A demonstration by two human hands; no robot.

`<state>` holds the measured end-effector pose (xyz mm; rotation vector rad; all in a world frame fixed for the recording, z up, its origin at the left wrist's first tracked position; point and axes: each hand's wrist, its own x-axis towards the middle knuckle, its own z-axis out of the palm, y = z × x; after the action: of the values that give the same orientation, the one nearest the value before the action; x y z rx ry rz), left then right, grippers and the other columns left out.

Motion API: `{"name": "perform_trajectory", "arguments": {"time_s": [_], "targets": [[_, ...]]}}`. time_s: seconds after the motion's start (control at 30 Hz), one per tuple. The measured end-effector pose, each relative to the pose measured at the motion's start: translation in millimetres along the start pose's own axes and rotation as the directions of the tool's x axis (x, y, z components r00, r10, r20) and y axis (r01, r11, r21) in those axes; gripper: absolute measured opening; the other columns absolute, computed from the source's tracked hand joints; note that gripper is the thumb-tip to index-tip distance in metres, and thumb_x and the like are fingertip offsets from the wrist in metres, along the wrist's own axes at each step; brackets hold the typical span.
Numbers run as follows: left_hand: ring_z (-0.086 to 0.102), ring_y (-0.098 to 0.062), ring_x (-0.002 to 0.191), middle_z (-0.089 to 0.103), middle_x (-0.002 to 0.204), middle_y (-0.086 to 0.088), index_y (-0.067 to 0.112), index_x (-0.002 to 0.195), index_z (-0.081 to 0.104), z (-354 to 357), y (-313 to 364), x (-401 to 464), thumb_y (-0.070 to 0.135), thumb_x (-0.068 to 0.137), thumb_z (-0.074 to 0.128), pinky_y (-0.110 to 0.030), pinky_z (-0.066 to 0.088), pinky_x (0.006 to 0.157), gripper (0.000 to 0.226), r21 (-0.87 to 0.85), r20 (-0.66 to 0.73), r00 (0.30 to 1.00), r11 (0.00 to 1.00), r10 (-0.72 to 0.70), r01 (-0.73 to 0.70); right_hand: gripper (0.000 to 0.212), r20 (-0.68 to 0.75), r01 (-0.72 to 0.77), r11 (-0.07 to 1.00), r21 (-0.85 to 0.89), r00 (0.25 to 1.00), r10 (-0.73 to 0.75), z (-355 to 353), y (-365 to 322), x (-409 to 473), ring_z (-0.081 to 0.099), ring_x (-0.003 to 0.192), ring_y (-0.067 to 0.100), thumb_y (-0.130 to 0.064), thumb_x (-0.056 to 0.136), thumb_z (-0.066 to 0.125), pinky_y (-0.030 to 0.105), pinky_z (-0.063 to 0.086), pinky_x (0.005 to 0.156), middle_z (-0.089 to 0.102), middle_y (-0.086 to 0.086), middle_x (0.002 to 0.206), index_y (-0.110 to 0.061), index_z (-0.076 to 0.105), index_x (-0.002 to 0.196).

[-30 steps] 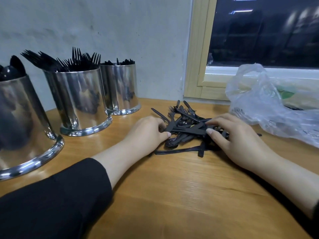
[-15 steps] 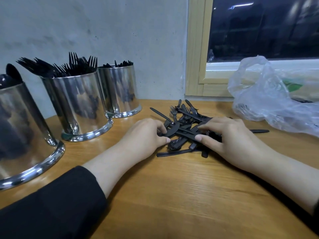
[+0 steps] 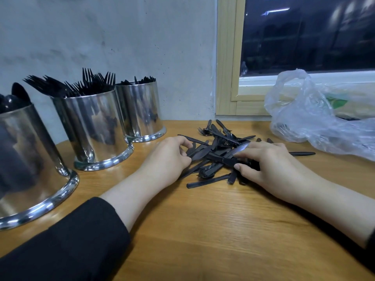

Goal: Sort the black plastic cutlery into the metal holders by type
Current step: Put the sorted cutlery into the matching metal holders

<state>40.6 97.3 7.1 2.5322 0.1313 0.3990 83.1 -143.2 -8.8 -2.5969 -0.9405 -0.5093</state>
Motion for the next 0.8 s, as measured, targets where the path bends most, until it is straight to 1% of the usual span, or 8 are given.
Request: {"name": "perform_trajectory", "arguments": {"time_s": [0.07,0.23,0.33,0.43,0.5,0.6,0.7,0.8], "targets": [[0.056,-0.008,0.068,0.066,0.091,0.008,0.027,0.126,0.063,-2,1,1,0.014,0.095,0.062,-0.023,0.040,0.057,0.034,0.008,0.001,1.000,1.000,-0.005,0.005,0.042,0.009,-0.008,1.000,0.004,1.000,0.008,0,-1,0,0.050,0.106,0.004,-0.053,0.092,0.053,0.035,0.031,0.103,0.058,-0.020,0.106,-0.029,0.066,0.124],[0.060,-0.019,0.085,0.062,0.094,0.006,0.022,0.131,0.063,-10,2,0,0.019,0.097,0.054,-0.032,0.049,0.075,0.036,0.093,-0.010,0.999,0.995,-0.035,0.036,0.041,0.010,0.002,1.000,-0.017,1.000,-0.001,0,0,-1,0.051,0.112,0.007,-0.049,0.094,0.053,0.036,0.031,0.104,0.058,-0.019,0.109,-0.029,0.064,0.129],[0.060,-0.016,0.075,0.060,0.087,0.006,0.024,0.125,0.065,-16,1,0,0.020,0.100,0.050,-0.032,0.051,0.069,0.030,0.120,-0.021,0.998,0.991,-0.061,0.064,0.037,-0.014,0.005,1.000,0.001,1.000,-0.005,-1,0,0,0.052,0.108,0.008,-0.041,0.095,0.058,0.039,0.036,0.102,0.057,-0.017,0.107,-0.026,0.064,0.129],[0.054,-0.012,0.070,0.054,0.082,0.009,0.024,0.111,0.063,-21,0,1,0.021,0.102,0.047,-0.029,0.043,0.059,0.019,0.131,-0.029,0.997,0.988,-0.075,0.078,0.034,-0.077,0.024,0.999,0.027,0.997,-0.022,-1,-1,1,0.056,0.099,0.012,-0.030,0.094,0.063,0.044,0.045,0.093,0.056,-0.014,0.101,-0.023,0.066,0.127],[0.052,-0.009,0.069,0.051,0.083,0.011,0.023,0.101,0.061,-26,-1,2,0.023,0.102,0.047,-0.027,0.037,0.054,0.013,0.125,-0.058,0.994,0.987,-0.091,0.097,0.037,-0.110,0.021,0.999,0.043,0.994,-0.017,-1,0,2,0.057,0.093,0.013,-0.023,0.094,0.064,0.034,0.045,0.087,0.053,-0.015,0.097,-0.021,0.064,0.130],[0.054,-0.010,0.070,0.058,0.080,0.007,0.020,0.094,0.065,-34,-4,4,0.030,0.102,0.050,-0.027,0.035,0.053,0.020,0.090,-0.150,0.983,0.989,-0.105,0.119,0.038,-0.116,0.009,0.998,0.064,0.993,-0.001,-2,0,1,0.054,0.090,0.010,-0.019,0.094,0.065,0.020,0.035,0.079,0.053,-0.015,0.095,-0.022,0.063,0.132],[0.059,-0.014,0.073,0.063,0.075,0.001,0.020,0.089,0.066,-41,-4,3,0.040,0.105,0.046,-0.028,0.035,0.055,0.032,0.030,-0.232,0.969,0.996,-0.080,0.090,0.035,-0.132,0.011,0.997,0.082,0.991,0.000,-3,1,0,0.055,0.092,0.009,-0.020,0.094,0.065,0.017,0.034,0.080,0.055,-0.014,0.097,-0.022,0.065,0.129],[0.058,-0.017,0.069,0.062,0.070,-0.001,0.020,0.088,0.068,-41,0,-2,0.039,0.106,0.045,-0.029,0.039,0.057,0.034,-0.027,-0.287,0.957,0.999,0.033,-0.042,0.033,-0.209,0.054,0.994,0.093,0.977,-0.033,-4,1,1,0.048,0.084,0.005,-0.022,0.093,0.066,0.014,0.030,0.075,0.052,-0.013,0.088,-0.017,0.067,0.125]]}}
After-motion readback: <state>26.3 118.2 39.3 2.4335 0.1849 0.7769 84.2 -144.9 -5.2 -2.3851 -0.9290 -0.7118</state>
